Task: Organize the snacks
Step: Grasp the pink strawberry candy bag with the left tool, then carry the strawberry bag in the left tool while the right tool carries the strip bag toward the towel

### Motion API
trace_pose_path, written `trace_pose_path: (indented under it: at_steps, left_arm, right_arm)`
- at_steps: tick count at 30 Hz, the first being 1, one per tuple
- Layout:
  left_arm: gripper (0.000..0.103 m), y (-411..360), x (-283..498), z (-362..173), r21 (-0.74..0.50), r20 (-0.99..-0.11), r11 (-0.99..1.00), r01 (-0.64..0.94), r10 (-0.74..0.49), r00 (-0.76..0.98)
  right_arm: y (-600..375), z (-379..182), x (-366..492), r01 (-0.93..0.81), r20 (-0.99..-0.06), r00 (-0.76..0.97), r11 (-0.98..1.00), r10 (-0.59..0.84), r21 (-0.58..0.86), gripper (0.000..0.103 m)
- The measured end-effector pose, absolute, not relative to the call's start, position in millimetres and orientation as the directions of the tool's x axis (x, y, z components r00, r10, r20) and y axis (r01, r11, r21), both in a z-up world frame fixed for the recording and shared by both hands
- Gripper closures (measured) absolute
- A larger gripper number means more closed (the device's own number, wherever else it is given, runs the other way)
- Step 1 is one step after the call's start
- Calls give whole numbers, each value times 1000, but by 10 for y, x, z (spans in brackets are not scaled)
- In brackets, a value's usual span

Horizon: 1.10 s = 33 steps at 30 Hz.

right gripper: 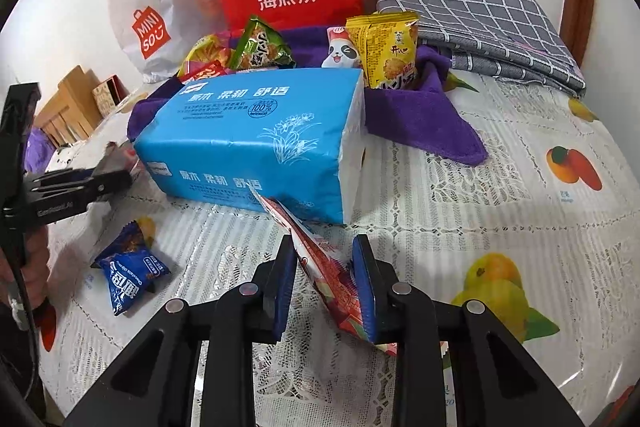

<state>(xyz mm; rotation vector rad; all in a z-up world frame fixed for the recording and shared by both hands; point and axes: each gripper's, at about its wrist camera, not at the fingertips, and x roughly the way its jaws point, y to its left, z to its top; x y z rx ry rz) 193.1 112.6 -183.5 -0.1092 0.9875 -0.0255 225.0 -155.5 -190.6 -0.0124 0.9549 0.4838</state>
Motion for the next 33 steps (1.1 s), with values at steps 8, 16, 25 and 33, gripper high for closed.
trace_pose_path:
  at_steps: [8, 16, 25, 33]
  left_arm:
    - [77, 1129, 1634, -1679, -161, -830, 987, -27, -121, 545]
    - [79, 1051, 1378, -1487, -192, -810, 981, 20, -170, 561]
    - [79, 970, 1207, -1272, -202, -790, 978, 53, -195, 581]
    - [79, 977, 1078, -1156, -216, -774, 974, 66, -212, 596]
  right_arm:
    - [-1492, -1891, 2207, -394, -794, 502, 908, 344, 144, 77]
    - [-1402, -1714, 1944, -380, -778, 501, 904, 379, 195, 82]
    - [-1278, -1581, 1704, -377, -789, 513, 915, 338, 146, 88]
    - [-1515, -1575, 1620, -326, -781, 482, 909, 397, 260, 89]
